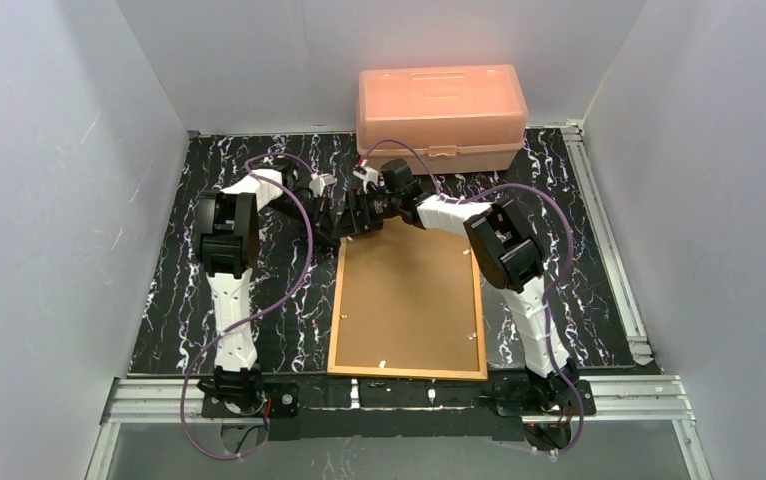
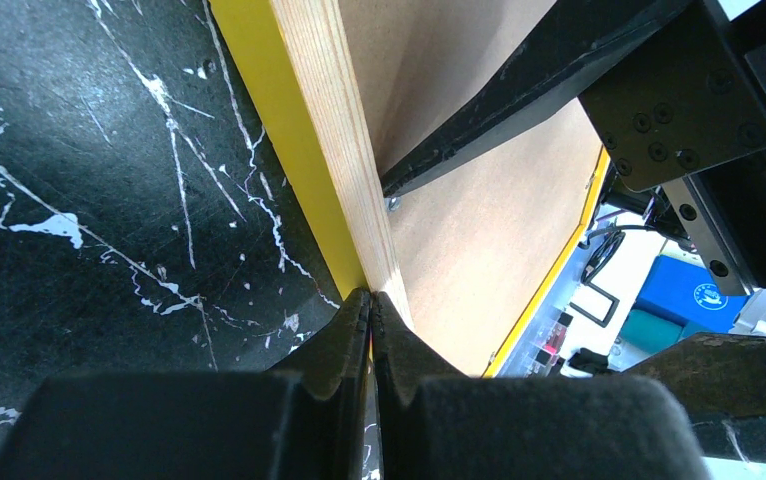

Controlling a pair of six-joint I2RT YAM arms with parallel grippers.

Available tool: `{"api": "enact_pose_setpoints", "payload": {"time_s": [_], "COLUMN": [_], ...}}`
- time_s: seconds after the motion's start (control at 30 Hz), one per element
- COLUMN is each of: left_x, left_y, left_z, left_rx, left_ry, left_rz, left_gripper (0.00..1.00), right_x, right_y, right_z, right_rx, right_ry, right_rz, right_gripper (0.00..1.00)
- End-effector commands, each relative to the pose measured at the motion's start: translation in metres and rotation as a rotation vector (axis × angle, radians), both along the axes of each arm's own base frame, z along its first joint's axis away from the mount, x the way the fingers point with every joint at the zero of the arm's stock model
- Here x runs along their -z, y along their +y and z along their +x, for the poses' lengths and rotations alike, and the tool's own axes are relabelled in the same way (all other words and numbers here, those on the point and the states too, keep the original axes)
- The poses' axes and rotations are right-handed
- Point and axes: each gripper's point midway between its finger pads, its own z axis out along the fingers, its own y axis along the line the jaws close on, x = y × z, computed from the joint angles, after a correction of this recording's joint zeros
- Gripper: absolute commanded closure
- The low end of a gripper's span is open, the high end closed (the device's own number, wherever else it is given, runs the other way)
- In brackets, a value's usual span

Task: Put the photo into the frame
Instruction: Install the photo frame at the center of the board.

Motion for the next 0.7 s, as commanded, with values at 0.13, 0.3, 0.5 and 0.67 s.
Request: {"api": "enact_pose_setpoints", "payload": {"time_s": [0.13,0.3,0.5,0.67], "left_x": [0.001,0.001,0.001,0.001], "left_y": [0.006,0.006,0.006,0.006], "left_z": [0.0,0.0,0.001,0.001], "left_rx": [0.029,0.029,0.028,0.03], "left_ry": [-0.06,-0.06,-0.06,-0.063], "left_rz": [0.068,0.068,0.066,0.068], "left_gripper": [0.99,0.99,0.99,0.99], "right_x": [0.007,0.004,0.006,0.005], "right_y": [0.001,0.003,0.008,0.007], "right_z": [-0.014,-0.021,-0.029,-0.033], "right_rx": [-0.046,-0.061,-0.098,-0.115], "right_ry": [0.021,0.03,0.045,0.055], "right_rz": [-0.01,0.004,0.005,-0.012], "right_gripper": [0.1,0.1,0.1,0.11]}}
